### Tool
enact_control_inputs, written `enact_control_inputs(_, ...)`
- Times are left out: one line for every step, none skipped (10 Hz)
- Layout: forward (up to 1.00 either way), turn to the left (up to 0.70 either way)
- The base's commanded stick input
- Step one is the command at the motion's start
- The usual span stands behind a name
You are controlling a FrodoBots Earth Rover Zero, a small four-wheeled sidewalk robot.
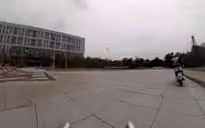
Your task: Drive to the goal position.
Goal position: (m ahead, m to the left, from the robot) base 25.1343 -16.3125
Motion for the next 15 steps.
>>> enact_control_inputs(0.85,-0.04)
enact_control_inputs(0.85,0.00)
enact_control_inputs(0.85,0.00)
enact_control_inputs(0.85,0.00)
enact_control_inputs(0.85,0.00)
enact_control_inputs(0.85,0.00)
enact_control_inputs(0.85,0.00)
enact_control_inputs(0.85,-0.02)
enact_control_inputs(0.85,-0.20)
enact_control_inputs(0.85,-0.27)
enact_control_inputs(0.85,-0.32)
enact_control_inputs(0.85,-0.34)
enact_control_inputs(0.85,-0.34)
enact_control_inputs(0.85,-0.34)
enact_control_inputs(0.85,-0.34)
